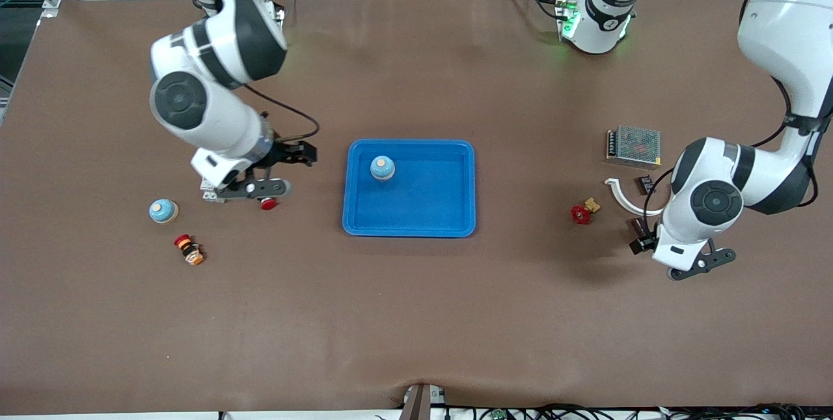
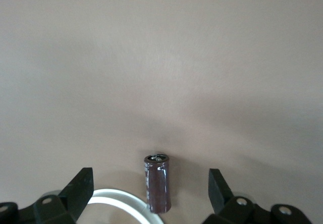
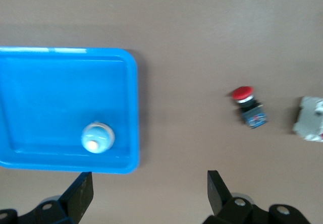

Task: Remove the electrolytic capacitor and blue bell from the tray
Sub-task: 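Release the capacitor by the arc while the right gripper reaches the bell, then grasp the second bell with the right gripper while the left gripper withdraws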

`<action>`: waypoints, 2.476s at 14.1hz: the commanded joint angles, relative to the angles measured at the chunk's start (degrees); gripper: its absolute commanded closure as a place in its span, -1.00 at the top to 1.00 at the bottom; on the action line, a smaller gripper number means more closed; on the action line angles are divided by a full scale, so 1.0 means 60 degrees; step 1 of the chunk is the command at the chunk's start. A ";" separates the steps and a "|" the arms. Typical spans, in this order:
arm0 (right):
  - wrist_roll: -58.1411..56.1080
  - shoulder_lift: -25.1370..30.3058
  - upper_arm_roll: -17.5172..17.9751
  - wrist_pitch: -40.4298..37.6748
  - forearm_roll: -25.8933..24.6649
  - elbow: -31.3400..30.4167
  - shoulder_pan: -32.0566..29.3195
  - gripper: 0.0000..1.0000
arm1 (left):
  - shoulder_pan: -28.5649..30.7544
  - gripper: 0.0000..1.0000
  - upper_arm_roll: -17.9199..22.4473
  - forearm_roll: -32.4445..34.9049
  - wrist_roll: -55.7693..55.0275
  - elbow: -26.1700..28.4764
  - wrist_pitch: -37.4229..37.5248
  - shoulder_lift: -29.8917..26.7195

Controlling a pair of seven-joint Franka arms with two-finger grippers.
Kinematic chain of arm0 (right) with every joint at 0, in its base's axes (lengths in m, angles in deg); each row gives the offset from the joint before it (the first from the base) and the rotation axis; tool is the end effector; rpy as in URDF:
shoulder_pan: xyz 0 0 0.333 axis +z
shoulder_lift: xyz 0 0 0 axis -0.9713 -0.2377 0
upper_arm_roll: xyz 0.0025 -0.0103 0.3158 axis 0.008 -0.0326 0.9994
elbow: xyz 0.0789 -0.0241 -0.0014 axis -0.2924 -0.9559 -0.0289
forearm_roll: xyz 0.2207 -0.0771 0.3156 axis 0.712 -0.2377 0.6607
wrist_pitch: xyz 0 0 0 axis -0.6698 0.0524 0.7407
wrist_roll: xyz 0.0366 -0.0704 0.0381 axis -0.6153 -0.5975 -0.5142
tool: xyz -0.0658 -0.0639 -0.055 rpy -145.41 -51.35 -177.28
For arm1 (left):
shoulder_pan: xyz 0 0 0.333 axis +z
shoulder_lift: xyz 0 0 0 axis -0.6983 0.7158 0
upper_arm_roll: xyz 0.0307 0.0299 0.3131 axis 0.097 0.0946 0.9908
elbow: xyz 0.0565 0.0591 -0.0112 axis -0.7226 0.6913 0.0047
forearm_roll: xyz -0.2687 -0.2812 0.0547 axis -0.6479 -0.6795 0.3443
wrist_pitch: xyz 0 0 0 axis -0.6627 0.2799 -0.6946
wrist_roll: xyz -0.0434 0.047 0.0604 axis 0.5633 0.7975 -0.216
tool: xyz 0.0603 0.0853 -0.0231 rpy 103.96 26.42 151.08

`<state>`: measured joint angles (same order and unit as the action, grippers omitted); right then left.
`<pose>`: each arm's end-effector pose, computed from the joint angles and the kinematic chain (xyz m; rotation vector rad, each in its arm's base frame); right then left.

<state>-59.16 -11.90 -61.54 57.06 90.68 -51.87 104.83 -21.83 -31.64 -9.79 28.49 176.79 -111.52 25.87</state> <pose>0.5488 0.2844 0.4293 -3.0700 0.0369 0.2174 0.6600 -0.0233 0.2720 -2.8428 -0.4343 -0.0780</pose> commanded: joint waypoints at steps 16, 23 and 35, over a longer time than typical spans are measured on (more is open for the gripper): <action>0.3220 -0.1591 -0.0176 0.4714 0.0013 -0.1975 0.2765 1.00 | 0.0066 1.00 -0.0508 -0.2765 0.4106 -0.2433 0.3990 -0.2210; 0.3220 -0.2339 -0.0176 0.5520 -0.0148 -0.1975 0.2810 1.00 | 0.0066 1.00 -0.0538 -0.3833 0.4589 -0.2828 0.4796 -0.3161; 0.3220 -0.3160 -0.0234 0.6371 -0.0207 -0.2033 0.3088 1.00 | -0.2202 1.00 0.1494 -0.5062 0.4574 -0.2682 0.5558 -0.4612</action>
<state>-40.66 -30.77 -62.15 94.82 90.41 -63.92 122.51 -31.94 -27.61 -36.80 54.80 159.72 -78.81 0.45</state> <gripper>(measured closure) 0.000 0.000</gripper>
